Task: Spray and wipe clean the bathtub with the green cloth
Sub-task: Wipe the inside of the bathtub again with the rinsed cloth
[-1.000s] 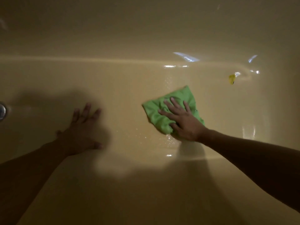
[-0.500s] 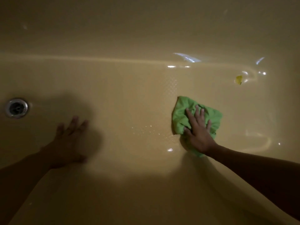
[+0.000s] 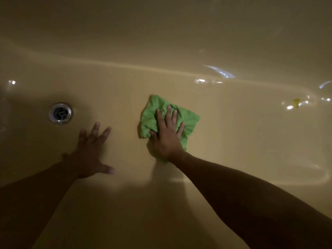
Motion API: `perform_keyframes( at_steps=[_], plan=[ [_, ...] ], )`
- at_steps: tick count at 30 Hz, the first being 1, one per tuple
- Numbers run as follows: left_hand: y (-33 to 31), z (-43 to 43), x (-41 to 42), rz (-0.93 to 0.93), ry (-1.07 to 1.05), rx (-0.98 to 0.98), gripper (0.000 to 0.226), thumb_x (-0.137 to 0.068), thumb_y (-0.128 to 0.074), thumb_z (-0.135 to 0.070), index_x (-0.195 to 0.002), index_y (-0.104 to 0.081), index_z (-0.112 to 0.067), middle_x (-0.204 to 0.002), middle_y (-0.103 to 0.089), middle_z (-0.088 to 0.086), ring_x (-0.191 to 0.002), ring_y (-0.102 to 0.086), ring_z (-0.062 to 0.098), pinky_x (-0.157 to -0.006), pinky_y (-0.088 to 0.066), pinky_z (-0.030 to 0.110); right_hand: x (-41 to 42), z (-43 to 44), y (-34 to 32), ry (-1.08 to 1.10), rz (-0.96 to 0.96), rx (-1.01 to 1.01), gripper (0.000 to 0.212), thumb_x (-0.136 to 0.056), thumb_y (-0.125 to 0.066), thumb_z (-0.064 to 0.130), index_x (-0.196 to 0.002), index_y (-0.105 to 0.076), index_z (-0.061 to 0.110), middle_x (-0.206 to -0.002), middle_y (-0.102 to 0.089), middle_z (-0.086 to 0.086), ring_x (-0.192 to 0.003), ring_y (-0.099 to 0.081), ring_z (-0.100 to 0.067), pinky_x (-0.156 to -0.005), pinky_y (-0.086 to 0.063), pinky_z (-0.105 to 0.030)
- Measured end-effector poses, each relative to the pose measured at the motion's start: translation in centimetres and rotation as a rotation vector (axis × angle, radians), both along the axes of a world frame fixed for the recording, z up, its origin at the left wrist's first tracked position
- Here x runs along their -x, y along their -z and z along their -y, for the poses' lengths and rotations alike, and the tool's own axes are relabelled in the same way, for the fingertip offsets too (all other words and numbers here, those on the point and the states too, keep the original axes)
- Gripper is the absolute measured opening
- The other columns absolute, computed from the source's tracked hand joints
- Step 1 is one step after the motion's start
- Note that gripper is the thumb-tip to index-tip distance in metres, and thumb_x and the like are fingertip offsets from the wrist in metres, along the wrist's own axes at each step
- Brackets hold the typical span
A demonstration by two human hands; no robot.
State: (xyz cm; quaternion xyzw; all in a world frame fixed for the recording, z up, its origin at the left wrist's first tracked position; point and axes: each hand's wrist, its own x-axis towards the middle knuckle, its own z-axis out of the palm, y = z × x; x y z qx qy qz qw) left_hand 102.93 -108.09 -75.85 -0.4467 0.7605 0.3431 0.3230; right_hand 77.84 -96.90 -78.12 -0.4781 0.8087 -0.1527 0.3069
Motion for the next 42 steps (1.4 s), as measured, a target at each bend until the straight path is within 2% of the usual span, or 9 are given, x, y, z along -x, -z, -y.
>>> perform_keyframes(
  at_steps=[8, 12, 19, 23, 29, 32, 36, 38, 42],
  plan=[
    [1.3, 2.2, -2.7, -0.031, 0.045, 0.011, 0.147, -0.053, -0.088, -0.073, -0.123, 0.041, -0.076, -0.132, 0.060, -0.038, -0.150, 0.031, 0.040, -0.111, -0.018, 0.081, 0.2, 7.9, 0.7, 0.461, 0.035, 0.119, 0.083, -0.096, -0.057, 0.019, -0.163, -0.010, 0.023, -0.171, 0.014, -0.002, -0.156, 0.019, -0.024, -0.116, 0.017, -0.063],
    [1.1, 2.5, -2.6, -0.046, 0.066, 0.009, 0.150, -0.054, -0.089, -0.071, -0.132, 0.039, -0.069, -0.142, 0.055, -0.028, -0.150, 0.031, 0.045, -0.114, -0.015, 0.079, 3.0, 9.9, 0.5, 0.516, -0.006, 0.182, 0.079, -0.094, -0.055, 0.010, -0.162, -0.018, 0.022, -0.172, 0.008, -0.003, -0.157, 0.014, -0.026, -0.119, 0.012, -0.062],
    [0.2, 2.3, -1.5, -0.016, 0.045, -0.024, 0.149, -0.061, -0.091, -0.062, -0.144, 0.033, -0.056, -0.156, 0.048, -0.016, -0.149, 0.032, 0.046, -0.118, -0.011, 0.075, 6.2, 5.2, 0.3, -0.144, 0.064, 0.171, 0.072, -0.085, -0.053, 0.006, -0.154, -0.043, 0.021, -0.169, -0.017, -0.010, -0.158, -0.001, -0.024, -0.124, 0.002, -0.061],
    [0.9, 2.6, -2.1, 0.004, 0.047, -0.026, 0.152, -0.053, -0.089, -0.071, -0.133, 0.039, -0.069, -0.141, 0.059, -0.029, -0.147, 0.037, 0.041, -0.112, -0.016, 0.082, 7.1, -3.0, -0.7, -0.389, 0.110, 0.112, 0.069, -0.086, -0.048, 0.013, -0.155, -0.041, 0.020, -0.167, -0.020, -0.003, -0.158, -0.006, -0.021, -0.126, -0.002, -0.052],
    [2.5, 3.6, -2.7, 0.006, 0.112, -0.038, 0.158, -0.034, -0.070, -0.098, -0.143, 0.037, -0.060, -0.151, 0.055, -0.016, -0.148, 0.038, 0.040, -0.116, -0.007, 0.079, 12.5, -10.2, -2.6, -0.092, 0.010, 0.152, 0.065, -0.086, -0.048, 0.023, -0.151, -0.047, 0.014, -0.167, -0.027, -0.004, -0.155, -0.021, -0.019, -0.125, -0.016, -0.026],
    [3.3, 3.8, -3.1, 0.023, 0.101, -0.038, 0.162, -0.018, -0.052, -0.109, -0.144, 0.036, -0.060, -0.154, 0.052, -0.014, -0.150, 0.036, 0.038, -0.116, -0.007, 0.079, 16.9, -9.5, -2.3, 0.179, -0.079, 0.188, 0.069, -0.082, -0.049, -0.007, -0.148, -0.051, 0.012, -0.162, -0.036, -0.009, -0.152, -0.029, -0.025, -0.122, -0.020, -0.024],
    [2.2, 3.5, -2.2, 0.020, 0.073, -0.038, 0.159, -0.043, -0.083, -0.084, -0.143, 0.038, -0.059, -0.152, 0.053, -0.015, -0.146, 0.038, 0.044, -0.120, -0.001, 0.074, 20.8, -5.0, -1.8, 0.556, -0.076, 0.192, 0.068, -0.089, -0.049, 0.005, -0.155, -0.039, 0.020, -0.160, -0.040, -0.012, -0.147, -0.036, -0.029, -0.122, -0.024, -0.032],
    [1.9, 3.4, -1.8, 0.024, 0.096, -0.030, 0.160, -0.048, -0.087, -0.077, -0.144, 0.038, -0.054, -0.155, 0.052, -0.010, -0.145, 0.040, 0.045, -0.122, 0.006, 0.068, 20.9, -1.8, -1.1, 0.552, -0.094, 0.193, 0.071, -0.090, -0.049, 0.016, -0.159, -0.031, 0.021, -0.165, -0.029, -0.014, -0.152, -0.026, -0.031, -0.125, -0.020, -0.043],
    [2.2, 3.7, -2.4, 0.007, 0.058, -0.037, 0.164, -0.023, -0.067, -0.100, -0.144, 0.035, -0.060, -0.153, 0.052, -0.015, -0.145, 0.039, 0.045, -0.122, 0.004, 0.069, 17.8, 3.2, -0.5, 0.249, -0.081, 0.206, 0.083, -0.079, -0.047, 0.020, -0.160, -0.030, 0.021, -0.168, -0.014, -0.020, -0.157, -0.009, -0.035, -0.126, -0.015, -0.049]
  ],
)
